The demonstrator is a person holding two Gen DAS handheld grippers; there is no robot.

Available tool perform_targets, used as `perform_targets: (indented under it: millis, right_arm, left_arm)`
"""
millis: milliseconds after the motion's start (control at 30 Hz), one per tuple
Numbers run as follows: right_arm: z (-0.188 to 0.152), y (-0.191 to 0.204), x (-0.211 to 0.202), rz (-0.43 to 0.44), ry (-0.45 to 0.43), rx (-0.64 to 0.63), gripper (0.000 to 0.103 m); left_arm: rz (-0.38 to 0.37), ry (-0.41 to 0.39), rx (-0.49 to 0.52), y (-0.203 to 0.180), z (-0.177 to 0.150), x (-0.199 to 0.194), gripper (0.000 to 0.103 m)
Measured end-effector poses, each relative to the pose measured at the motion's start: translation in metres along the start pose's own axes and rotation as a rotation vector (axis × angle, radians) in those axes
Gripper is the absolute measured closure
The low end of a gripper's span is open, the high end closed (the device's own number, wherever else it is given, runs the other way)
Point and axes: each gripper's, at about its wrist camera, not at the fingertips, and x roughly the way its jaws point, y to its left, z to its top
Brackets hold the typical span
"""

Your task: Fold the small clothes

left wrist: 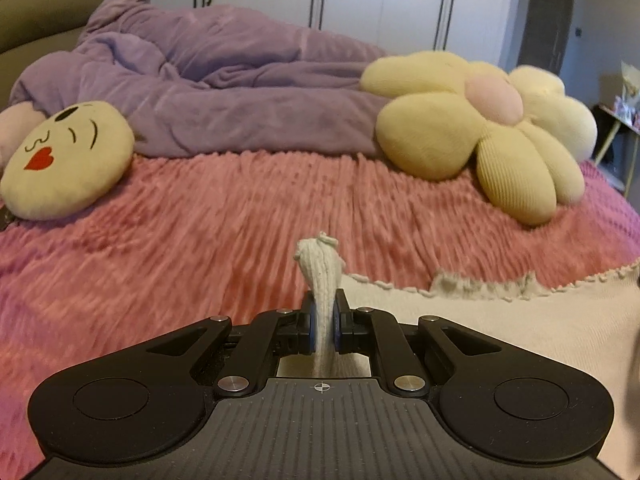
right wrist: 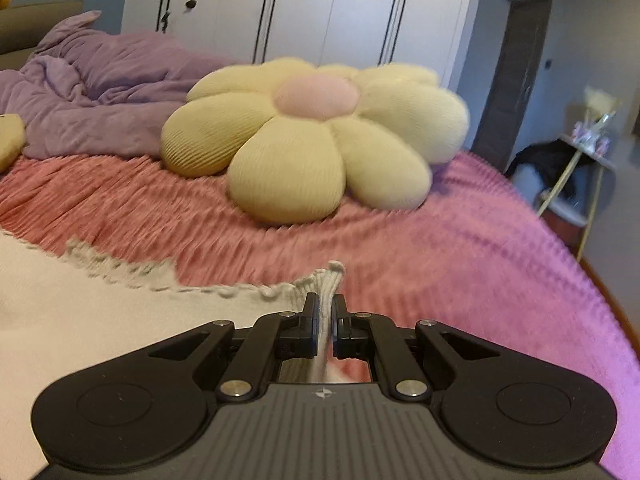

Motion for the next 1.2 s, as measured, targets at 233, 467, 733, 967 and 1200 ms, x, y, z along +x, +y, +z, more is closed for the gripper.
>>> perform_targets:
  millis: [233,467,733,967,1200]
  right_arm:
    - [0.004,-0.009,-0.006,-0.004,0.024,-0.006,0.088]
    - [-0.073,-0.033,-0.106,0.197,0.073,0.138,0.060]
    - [-0.133,-0.023,-0.131,0.268,0.176,0.181,0.069]
    - [-0.125,-0.018,-0.129,0.226,0.175,0.146,0.092]
    - [-0.114,-0.025,-0.144,0.186,0.135,0.117,0.093]
  left_arm:
    - [-0.042,0.044,-0.027,0.007,0.000,-0.012,0.076]
    - [-0.159,0.139,-0.084,0.032,-0.089,-0.076,0.053]
    - [-0.109,0.233,-0.139,0.034,-0.130,-0.091,0.051]
    - [-0.045,0.272,-0.096,0.021,-0.118,-0.095,0.085]
    - [-0.053,0.238,-0.104,0.025,-0.103,-0.110,0.091]
